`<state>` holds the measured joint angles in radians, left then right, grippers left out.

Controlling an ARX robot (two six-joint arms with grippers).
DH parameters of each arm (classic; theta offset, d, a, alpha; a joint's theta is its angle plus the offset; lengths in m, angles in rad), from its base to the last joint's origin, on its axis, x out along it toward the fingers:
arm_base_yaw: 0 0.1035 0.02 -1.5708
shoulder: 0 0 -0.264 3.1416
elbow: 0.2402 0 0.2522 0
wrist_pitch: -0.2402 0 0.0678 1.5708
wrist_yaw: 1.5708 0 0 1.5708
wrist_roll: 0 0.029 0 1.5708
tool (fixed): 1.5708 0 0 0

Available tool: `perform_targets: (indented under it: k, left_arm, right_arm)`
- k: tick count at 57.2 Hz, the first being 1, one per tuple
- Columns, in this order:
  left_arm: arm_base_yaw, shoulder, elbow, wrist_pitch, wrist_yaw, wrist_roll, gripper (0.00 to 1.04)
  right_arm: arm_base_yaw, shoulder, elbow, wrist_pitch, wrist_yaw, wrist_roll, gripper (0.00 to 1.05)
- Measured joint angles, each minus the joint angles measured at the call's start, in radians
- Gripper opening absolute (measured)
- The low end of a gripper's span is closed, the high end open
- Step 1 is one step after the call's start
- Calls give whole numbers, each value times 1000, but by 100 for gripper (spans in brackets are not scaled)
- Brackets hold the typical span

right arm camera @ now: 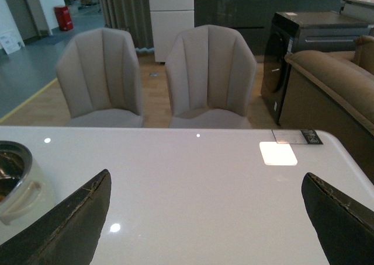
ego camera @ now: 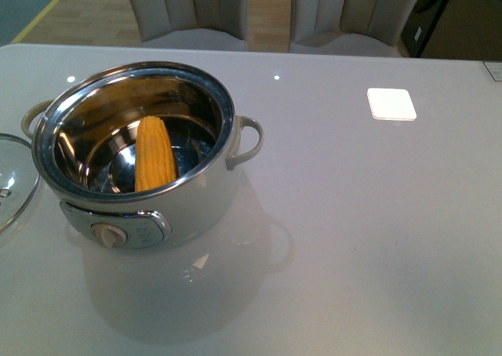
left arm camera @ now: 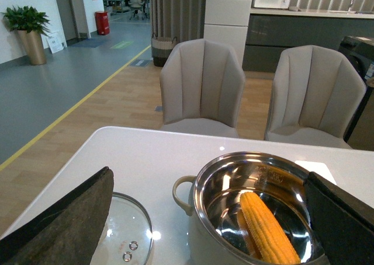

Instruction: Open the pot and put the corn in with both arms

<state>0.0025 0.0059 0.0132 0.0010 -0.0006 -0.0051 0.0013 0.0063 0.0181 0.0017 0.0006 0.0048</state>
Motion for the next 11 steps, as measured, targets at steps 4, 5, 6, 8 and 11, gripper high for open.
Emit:
perform_targets:
  k: [4, 5, 6, 8, 11]
  left_arm:
    - [0, 0, 0, 0, 0, 0, 98]
    - [0, 0, 0, 0, 0, 0, 98]
    - [0, 0, 0, 0, 0, 0, 98]
    - [0, 0, 0, 0, 0, 0, 98]
    - [0, 0, 0, 0, 0, 0, 98]
  right_arm:
    - [0, 0, 0, 0, 0, 0, 96]
    - [0, 0, 0, 0, 0, 0, 96]
    - [0, 0, 0, 0, 0, 0, 96]
    - [0, 0, 0, 0, 0, 0, 96]
    - [0, 0, 0, 0, 0, 0, 96]
